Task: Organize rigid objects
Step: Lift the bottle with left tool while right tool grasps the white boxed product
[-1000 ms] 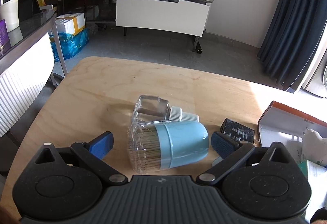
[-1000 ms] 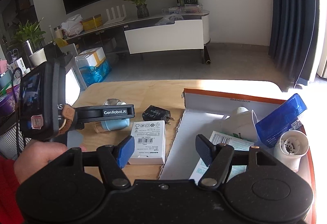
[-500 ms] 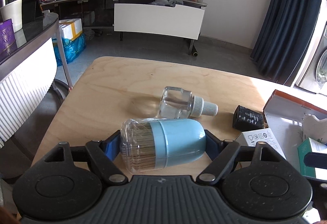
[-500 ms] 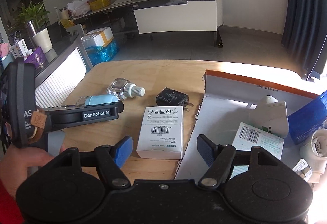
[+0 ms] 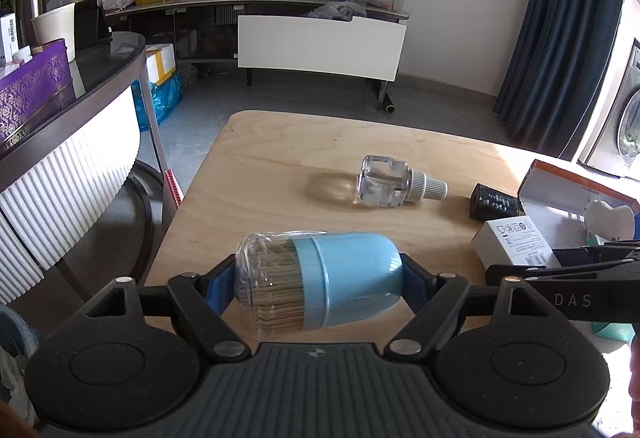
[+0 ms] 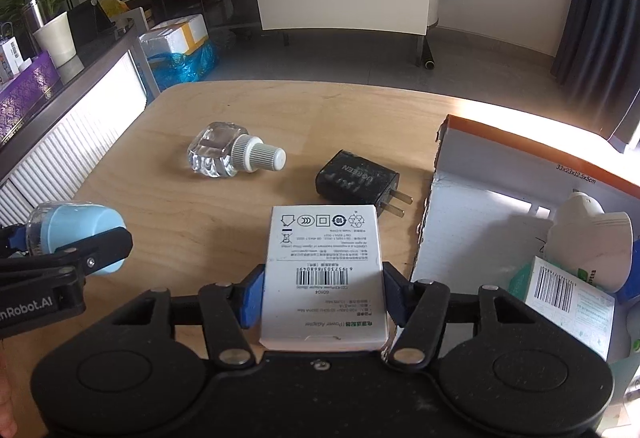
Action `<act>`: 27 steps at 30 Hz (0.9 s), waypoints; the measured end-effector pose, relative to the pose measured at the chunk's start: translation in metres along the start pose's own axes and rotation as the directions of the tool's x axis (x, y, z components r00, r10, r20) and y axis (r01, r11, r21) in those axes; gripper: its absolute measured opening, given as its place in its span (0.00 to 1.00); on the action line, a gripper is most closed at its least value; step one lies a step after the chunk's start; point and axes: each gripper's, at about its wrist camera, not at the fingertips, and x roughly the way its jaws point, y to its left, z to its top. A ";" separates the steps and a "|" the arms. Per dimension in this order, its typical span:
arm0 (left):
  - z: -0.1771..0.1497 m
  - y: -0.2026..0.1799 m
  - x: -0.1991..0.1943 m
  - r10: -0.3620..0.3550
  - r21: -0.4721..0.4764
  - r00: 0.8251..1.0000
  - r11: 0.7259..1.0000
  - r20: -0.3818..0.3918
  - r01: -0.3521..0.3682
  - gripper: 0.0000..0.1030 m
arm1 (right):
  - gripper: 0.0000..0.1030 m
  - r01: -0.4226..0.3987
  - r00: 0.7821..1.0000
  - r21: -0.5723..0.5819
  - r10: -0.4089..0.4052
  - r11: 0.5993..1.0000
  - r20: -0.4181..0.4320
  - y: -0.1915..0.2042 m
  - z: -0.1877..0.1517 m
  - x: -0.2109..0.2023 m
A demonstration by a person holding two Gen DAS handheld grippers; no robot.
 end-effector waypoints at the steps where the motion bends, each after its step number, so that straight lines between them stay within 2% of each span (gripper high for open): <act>1: -0.001 0.000 -0.003 -0.002 -0.001 1.000 1.000 0.003 0.002 0.80 | 0.69 -0.003 1.000 0.000 0.003 1.000 0.010 0.001 -0.002 -0.005; 14: -0.008 -0.006 -0.051 -0.026 -0.014 0.998 1.000 0.065 0.026 0.80 | 0.69 -0.030 0.993 0.010 0.029 0.999 0.114 0.018 -0.022 -0.079; 27: -0.021 -0.019 -0.086 -0.031 0.034 0.992 0.999 0.126 0.027 0.80 | 0.69 -0.035 0.986 0.033 0.029 0.999 0.164 0.025 -0.043 -0.122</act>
